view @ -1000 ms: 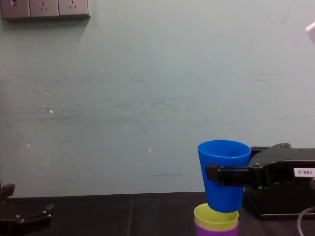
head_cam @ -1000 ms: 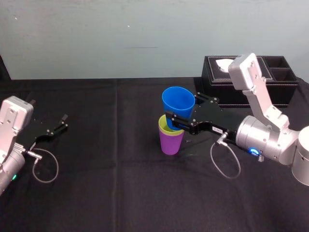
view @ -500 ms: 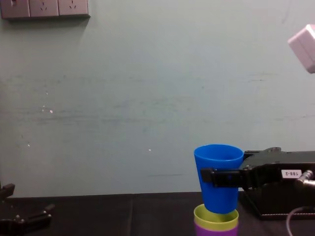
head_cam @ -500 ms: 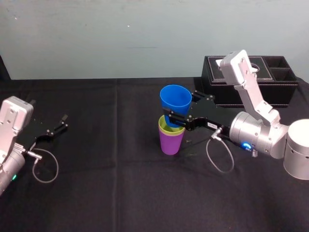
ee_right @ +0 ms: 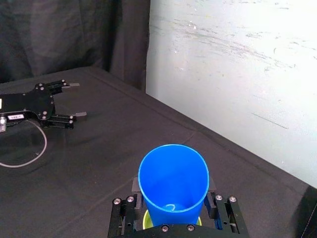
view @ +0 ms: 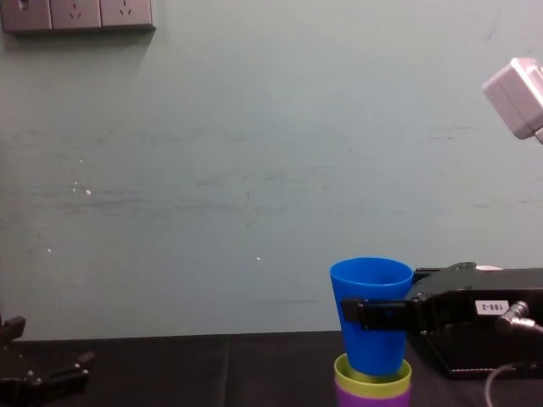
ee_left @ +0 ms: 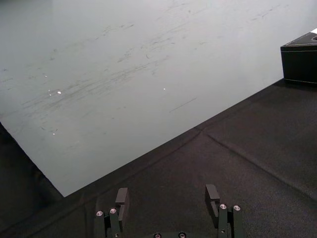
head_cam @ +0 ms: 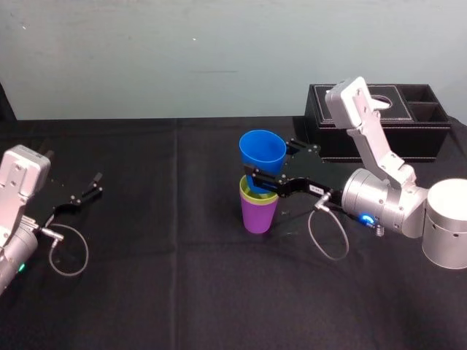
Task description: Stack the three plastic cups sequentially using one hand.
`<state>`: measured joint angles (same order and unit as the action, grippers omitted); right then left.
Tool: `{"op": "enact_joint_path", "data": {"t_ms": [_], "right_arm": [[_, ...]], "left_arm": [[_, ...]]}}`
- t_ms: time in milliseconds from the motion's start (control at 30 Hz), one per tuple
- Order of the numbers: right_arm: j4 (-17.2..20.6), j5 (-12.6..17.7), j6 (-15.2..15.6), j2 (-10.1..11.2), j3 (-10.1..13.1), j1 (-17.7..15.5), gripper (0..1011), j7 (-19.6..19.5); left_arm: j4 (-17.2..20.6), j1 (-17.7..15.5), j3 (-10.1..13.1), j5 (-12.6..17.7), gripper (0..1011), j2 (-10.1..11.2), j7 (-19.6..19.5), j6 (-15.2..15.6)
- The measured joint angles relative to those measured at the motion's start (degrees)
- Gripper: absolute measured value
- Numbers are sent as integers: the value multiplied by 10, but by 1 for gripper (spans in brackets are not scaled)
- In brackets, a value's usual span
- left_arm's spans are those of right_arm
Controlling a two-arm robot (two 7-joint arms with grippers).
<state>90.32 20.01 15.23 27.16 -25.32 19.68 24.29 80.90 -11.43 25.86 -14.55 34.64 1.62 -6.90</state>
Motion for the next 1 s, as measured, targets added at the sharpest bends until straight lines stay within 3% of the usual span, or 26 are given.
{"op": "enact_joint_path", "data": {"t_ms": [1000], "right_arm": [[-55,-7,-12,-15,-15,11,724,14]], "left_arm": [[0,0,0,0,1010,0,0,0]]}}
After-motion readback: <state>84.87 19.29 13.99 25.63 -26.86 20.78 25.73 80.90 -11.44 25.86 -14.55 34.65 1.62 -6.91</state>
